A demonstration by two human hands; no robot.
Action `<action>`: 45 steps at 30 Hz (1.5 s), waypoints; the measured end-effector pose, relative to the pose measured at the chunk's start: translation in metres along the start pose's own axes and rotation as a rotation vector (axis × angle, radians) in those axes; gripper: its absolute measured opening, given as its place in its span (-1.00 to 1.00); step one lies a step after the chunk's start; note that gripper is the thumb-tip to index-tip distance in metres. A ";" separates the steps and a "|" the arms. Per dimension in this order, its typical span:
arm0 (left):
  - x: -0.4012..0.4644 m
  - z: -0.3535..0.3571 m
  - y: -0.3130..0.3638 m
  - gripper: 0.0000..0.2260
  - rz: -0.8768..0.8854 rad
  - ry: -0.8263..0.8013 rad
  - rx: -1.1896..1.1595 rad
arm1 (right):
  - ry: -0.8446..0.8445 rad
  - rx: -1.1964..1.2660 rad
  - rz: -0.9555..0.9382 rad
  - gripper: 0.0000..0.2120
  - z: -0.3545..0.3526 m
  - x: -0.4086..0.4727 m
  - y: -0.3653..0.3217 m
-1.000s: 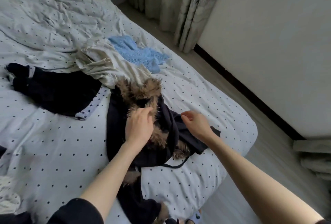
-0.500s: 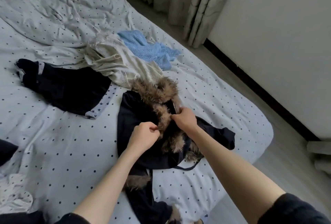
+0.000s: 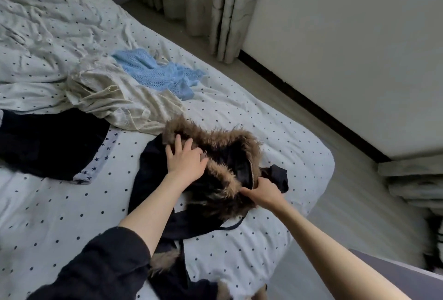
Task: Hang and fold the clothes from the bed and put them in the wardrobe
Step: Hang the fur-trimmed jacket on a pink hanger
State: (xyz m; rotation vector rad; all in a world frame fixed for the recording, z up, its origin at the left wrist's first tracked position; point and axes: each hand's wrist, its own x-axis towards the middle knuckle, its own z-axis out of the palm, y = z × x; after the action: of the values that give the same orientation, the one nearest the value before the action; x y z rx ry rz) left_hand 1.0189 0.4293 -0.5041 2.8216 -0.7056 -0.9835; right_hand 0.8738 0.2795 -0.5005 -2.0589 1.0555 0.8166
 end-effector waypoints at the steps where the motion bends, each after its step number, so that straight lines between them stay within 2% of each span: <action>1: -0.002 0.004 -0.002 -0.65 -0.032 0.010 0.042 | 0.052 -0.035 0.002 -0.52 -0.002 0.004 -0.001; 4: -0.009 0.015 -0.015 -0.63 -0.040 0.288 0.114 | 0.302 -0.089 -0.073 -0.37 -0.012 0.028 -0.013; 8: 0.006 0.010 -0.040 -0.77 0.005 0.621 -0.006 | 0.415 -0.246 -0.325 -0.32 -0.025 0.070 -0.048; 9: 0.011 0.005 -0.043 -0.69 -0.014 0.599 -0.004 | 0.408 -0.318 -0.356 -0.33 -0.027 0.077 -0.055; 10: 0.016 0.001 -0.046 -0.53 -0.037 0.501 -0.012 | 0.384 -0.397 -0.364 -0.34 -0.029 0.082 -0.060; 12: 0.026 -0.005 -0.047 -0.32 -0.094 0.301 -0.114 | 0.338 -0.537 -0.366 -0.52 -0.030 0.087 -0.061; 14: 0.031 -0.007 -0.045 -0.39 -0.142 0.233 -0.195 | 0.384 -0.542 -0.373 -0.76 -0.034 0.085 -0.055; 16: 0.028 -0.009 -0.040 -0.61 -0.140 0.337 -0.144 | 0.461 -0.447 -0.379 -0.81 -0.039 0.079 -0.044; 18: 0.023 -0.015 -0.029 -0.74 -0.102 0.446 -0.097 | 0.553 -0.351 -0.384 -0.84 -0.055 0.069 -0.031; 23: 0.002 -0.044 0.015 -0.80 0.070 0.613 -0.070 | 0.787 -0.216 -0.328 -0.89 -0.110 0.033 0.007; 28: -0.023 -0.078 0.091 -0.84 0.255 0.696 -0.056 | 0.941 -0.203 -0.255 -0.91 -0.164 -0.021 0.064; 31: -0.045 -0.089 0.156 -0.86 0.384 0.712 -0.079 | 1.027 -0.180 -0.167 -0.88 -0.199 -0.064 0.121; 38: -0.103 -0.087 0.310 -0.85 0.693 0.668 -0.154 | 1.207 -0.065 0.052 -0.85 -0.243 -0.169 0.263; 40: -0.133 -0.074 0.370 -0.83 0.820 0.632 -0.148 | 1.275 -0.023 0.133 -0.82 -0.246 -0.214 0.321; 45: -0.205 -0.036 0.478 -0.80 1.073 0.540 -0.079 | 1.274 0.008 0.313 -0.71 -0.237 -0.301 0.429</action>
State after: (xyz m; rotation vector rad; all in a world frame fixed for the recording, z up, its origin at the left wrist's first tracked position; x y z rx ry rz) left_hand 0.7089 0.0913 -0.2568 1.9299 -1.6916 -0.0565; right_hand 0.4177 0.0313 -0.2521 -2.3840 2.0206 -0.5454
